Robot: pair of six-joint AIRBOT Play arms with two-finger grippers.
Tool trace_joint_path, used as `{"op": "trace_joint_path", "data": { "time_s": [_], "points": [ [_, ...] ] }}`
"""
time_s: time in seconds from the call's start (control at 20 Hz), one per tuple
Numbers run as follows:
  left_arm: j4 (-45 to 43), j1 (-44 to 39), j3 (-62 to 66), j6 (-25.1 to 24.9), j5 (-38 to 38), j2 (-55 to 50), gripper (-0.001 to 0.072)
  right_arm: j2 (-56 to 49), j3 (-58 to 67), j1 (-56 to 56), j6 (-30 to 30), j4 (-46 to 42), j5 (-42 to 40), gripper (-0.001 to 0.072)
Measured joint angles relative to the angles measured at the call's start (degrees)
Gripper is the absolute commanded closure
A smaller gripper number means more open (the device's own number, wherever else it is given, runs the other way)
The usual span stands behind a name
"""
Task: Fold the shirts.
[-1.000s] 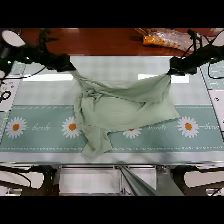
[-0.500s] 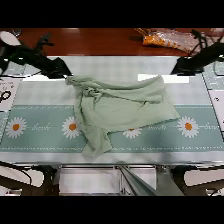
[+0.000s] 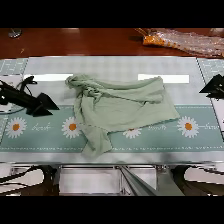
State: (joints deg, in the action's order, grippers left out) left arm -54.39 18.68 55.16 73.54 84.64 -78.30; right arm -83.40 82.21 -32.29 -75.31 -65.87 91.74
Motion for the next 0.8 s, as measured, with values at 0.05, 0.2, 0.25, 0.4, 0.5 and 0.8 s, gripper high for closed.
{"op": "trace_joint_path", "data": {
  "time_s": [0.05, 0.2, 0.25, 0.4, 0.5, 0.8],
  "points": [
    [1.1, -0.9, -2.8, -0.7, -1.8, 0.2, 0.0113, 0.2, -1.2, -0.6, 0.4, 0.9, -0.4, 0.0217],
    [3.4, -5.7, -8.2, -2.1, -7.1, -1.0, 0.0114, 0.6, -3.2, -1.4, 1.4, 2.9, -1.2, 0.0217],
    [4.5, -7.6, -9.1, -2.2, -9.0, -1.9, 0.0116, 0.6, -3.5, -1.6, 1.7, 3.4, -1.4, 0.0218],
    [9.1, -12.8, -10.5, -3.7, -13.3, -4.7, 0.0146, 1.0, -4.0, -1.8, 2.0, 4.0, -1.6, 0.0218],
    [11.7, -15.5, -10.9, -4.5, -16.0, -6.4, 0.0506, 1.4, -4.2, -1.9, 2.2, 4.0, -2.0, 0.0218],
    [16.0, -18.0, -11.1, -7.7, -19.6, -8.1, 0.0685, 1.9, -6.1, -2.6, 2.5, 0.8, -2.1, 0.0155]
  ]
}}
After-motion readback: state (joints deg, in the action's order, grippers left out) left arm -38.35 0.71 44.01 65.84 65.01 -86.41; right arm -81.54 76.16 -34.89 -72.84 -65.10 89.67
